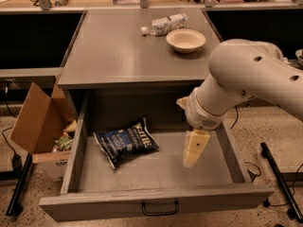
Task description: Pick blue chip bag from top drawer and place on counter
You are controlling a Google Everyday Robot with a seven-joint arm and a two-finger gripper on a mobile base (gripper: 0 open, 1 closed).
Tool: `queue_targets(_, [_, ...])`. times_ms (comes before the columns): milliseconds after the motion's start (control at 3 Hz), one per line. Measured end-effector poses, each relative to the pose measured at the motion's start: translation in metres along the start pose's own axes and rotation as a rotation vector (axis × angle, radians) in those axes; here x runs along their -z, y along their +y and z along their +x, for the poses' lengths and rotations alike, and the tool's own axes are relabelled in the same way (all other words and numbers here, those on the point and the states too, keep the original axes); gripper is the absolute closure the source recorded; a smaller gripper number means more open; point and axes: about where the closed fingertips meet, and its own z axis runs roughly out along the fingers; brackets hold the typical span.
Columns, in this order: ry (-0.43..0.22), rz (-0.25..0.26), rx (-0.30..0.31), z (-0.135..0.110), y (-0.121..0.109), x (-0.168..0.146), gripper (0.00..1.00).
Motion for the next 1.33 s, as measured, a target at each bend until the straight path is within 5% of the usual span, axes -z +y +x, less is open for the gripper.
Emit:
queue_targets(667, [-0.019, -0.031, 0.050, -0.007, -0.006, -0.024, 0.00])
queue_targets(1333, [-0.078, -0.098, 0.153, -0.024, -0.026, -0.099, 0.00])
